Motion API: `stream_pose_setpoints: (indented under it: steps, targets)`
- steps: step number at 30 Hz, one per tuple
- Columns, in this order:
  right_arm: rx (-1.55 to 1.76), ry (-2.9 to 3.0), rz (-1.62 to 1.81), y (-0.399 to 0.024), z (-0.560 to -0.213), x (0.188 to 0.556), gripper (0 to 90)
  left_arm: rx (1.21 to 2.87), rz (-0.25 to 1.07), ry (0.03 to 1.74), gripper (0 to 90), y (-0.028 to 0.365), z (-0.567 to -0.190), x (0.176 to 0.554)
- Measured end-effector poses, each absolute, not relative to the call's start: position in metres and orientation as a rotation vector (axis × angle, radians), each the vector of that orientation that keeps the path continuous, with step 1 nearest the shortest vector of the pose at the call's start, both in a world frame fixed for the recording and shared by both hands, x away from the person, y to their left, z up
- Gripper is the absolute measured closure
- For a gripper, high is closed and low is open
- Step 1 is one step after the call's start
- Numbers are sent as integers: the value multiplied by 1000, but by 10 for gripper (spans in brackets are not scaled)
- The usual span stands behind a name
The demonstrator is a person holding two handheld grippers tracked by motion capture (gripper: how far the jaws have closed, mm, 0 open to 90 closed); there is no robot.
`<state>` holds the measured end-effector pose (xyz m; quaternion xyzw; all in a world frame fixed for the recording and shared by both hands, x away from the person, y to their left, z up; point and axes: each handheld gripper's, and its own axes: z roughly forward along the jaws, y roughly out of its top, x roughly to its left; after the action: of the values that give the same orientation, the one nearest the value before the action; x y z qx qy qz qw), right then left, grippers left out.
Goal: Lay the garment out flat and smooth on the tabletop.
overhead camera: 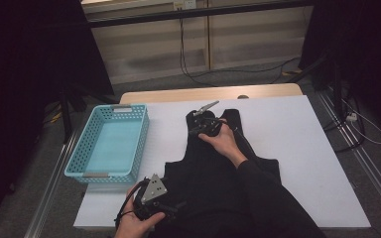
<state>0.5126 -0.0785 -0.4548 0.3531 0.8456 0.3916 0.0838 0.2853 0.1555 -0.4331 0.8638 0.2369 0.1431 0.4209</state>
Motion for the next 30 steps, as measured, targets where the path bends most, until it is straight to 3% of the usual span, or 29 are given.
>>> stream_pose_setpoints:
  steps: [4,11,19,26,30]
  targets:
    - [1038,2502,1195,-81,-450,511,898,2171,361,587,64,156,-433,286]
    - [1053,2450,1184,-94,-439,514,900,2167,362,588,64,155,-433,285]
    - [1121,2433,1108,-110,-452,522,900,2172,362,588,64,154,-434,285]
    - [1159,2420,1055,-114,-457,519,846,2183,364,591,64,155,-434,286]
    - [1137,2432,1066,-118,-456,512,900,2181,360,594,64,154,-435,286]
